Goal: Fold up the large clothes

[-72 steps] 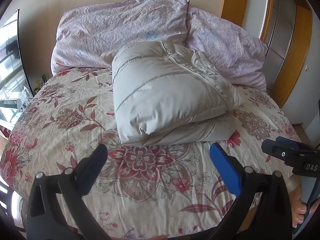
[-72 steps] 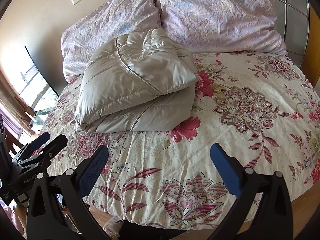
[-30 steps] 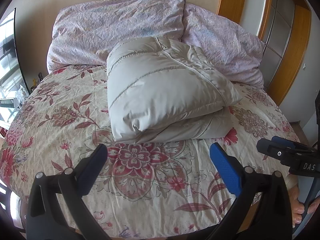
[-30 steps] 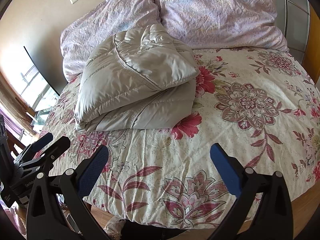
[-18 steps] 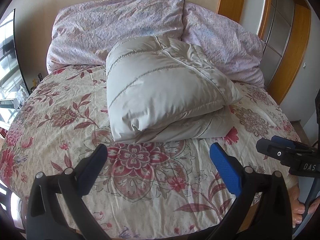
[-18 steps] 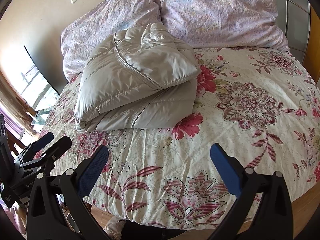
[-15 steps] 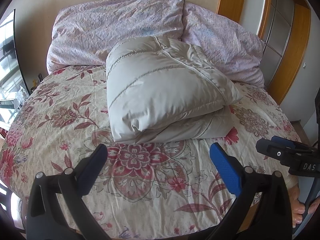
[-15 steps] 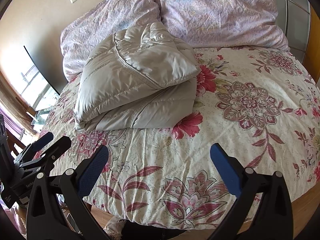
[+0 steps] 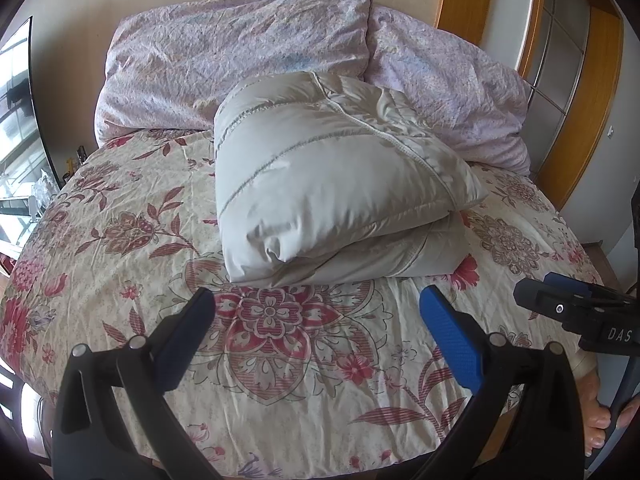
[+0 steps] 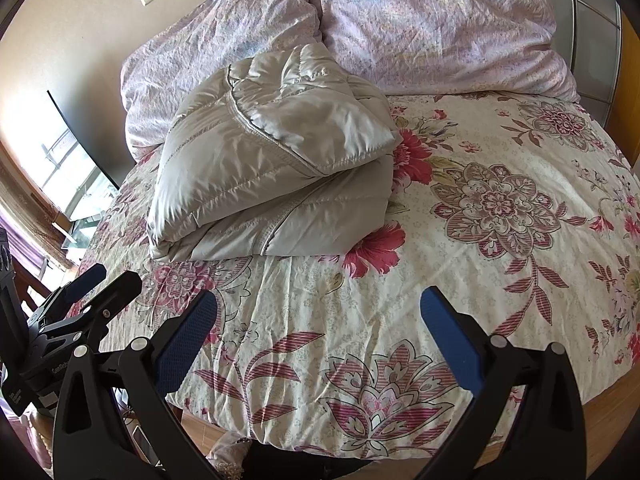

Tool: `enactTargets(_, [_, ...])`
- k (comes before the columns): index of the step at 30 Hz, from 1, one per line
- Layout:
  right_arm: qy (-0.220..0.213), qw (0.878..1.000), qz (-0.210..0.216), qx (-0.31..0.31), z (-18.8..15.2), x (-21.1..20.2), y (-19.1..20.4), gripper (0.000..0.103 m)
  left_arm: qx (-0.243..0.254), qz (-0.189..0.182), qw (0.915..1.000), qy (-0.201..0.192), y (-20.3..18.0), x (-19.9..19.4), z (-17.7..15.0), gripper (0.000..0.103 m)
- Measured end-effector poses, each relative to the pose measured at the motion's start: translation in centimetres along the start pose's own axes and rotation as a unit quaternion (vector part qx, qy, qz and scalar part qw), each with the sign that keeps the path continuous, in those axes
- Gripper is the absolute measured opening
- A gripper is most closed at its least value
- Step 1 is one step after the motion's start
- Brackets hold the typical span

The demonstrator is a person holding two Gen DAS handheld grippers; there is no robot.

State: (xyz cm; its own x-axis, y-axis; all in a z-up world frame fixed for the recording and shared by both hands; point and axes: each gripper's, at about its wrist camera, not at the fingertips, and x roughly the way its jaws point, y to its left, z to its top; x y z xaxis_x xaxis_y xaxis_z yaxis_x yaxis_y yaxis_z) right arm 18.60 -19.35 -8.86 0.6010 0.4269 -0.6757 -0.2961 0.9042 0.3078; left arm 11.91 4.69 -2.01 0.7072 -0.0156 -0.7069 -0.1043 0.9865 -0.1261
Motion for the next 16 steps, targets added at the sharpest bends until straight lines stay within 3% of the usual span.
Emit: enactTargets(16, [0.001,1.000,0.000,0.001,-0.02,0.06,0.09,0.102,-0.001,0.001,1.0000,0.002,0.21,0.10,-0.07,0.101])
